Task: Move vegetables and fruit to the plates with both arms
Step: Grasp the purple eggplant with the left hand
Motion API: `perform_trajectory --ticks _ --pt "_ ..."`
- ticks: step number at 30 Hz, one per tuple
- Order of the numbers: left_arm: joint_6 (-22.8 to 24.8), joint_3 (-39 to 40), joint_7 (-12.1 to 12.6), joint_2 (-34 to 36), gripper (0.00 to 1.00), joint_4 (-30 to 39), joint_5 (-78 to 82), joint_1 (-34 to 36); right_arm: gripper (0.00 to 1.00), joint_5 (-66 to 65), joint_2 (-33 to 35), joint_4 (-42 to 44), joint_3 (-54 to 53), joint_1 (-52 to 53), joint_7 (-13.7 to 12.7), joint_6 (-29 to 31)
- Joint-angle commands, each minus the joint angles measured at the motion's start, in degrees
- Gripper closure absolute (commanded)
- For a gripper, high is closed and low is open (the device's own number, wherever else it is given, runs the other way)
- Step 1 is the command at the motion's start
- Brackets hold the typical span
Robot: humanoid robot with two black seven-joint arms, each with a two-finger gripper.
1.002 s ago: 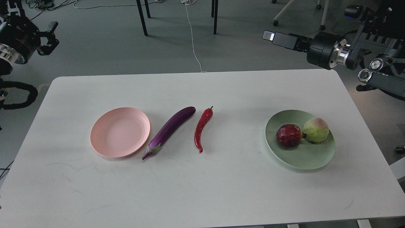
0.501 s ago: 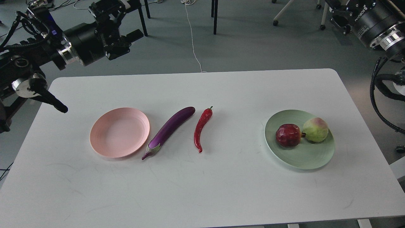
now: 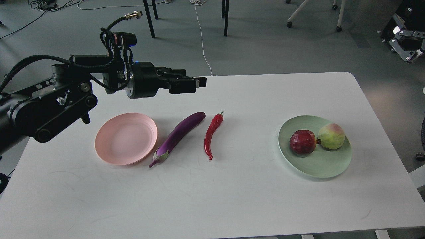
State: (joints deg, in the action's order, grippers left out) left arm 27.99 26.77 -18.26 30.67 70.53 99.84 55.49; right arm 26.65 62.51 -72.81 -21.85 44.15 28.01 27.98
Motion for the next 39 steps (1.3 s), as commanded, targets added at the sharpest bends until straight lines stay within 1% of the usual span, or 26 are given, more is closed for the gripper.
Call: perform_trajectory --ticks 1,4,6,13,17,21,24,27,39 --pt "-1.87 -6.89 -0.37 -1.57 0.01 0.05 12.89 0.05 0.01 0.07 -0.2 -1.37 0.05 -4.41 -0.01 0.02" --pt "-7.58 -12.08 -1.16 -1.57 0.01 -0.48 17.75 0.14 0.01 -0.19 -0.11 -1.99 0.05 -6.53 -0.01 0.02" --pt "-9.26 -14.72 -0.9 -1.57 0.02 -1.0 18.37 0.23 0.01 -0.37 -0.11 -1.99 0.05 -7.32 -0.01 0.02" --pt "-9.53 -16.4 -0.37 -2.28 0.07 -2.76 18.46 -0.74 0.01 -0.81 -0.02 -2.07 0.14 -8.47 -0.01 0.02" --pt "-9.53 -16.76 0.51 -5.7 0.08 -6.53 18.55 -0.74 0.01 -0.9 0.06 -2.16 0.05 -9.08 -0.01 0.02" --pt "-9.88 -16.76 1.04 -6.58 0.1 -10.14 20.21 -1.09 0.0 -0.9 0.06 -2.95 0.05 -9.96 -0.01 0.02" --pt "-12.07 -16.84 0.77 -6.67 0.1 -12.34 21.53 -1.61 0.0 -0.9 0.06 -3.65 -0.04 -10.31 -0.01 0.02" --pt "-13.84 -16.93 0.77 -6.5 0.13 -12.61 22.76 -2.49 0.01 -0.9 0.06 -3.74 -0.04 -10.4 -0.01 0.02" --pt "-13.84 -20.8 0.95 -7.72 0.16 -13.92 22.94 -2.41 0.01 -0.9 0.24 -3.74 -0.21 -11.28 -0.01 0.02"
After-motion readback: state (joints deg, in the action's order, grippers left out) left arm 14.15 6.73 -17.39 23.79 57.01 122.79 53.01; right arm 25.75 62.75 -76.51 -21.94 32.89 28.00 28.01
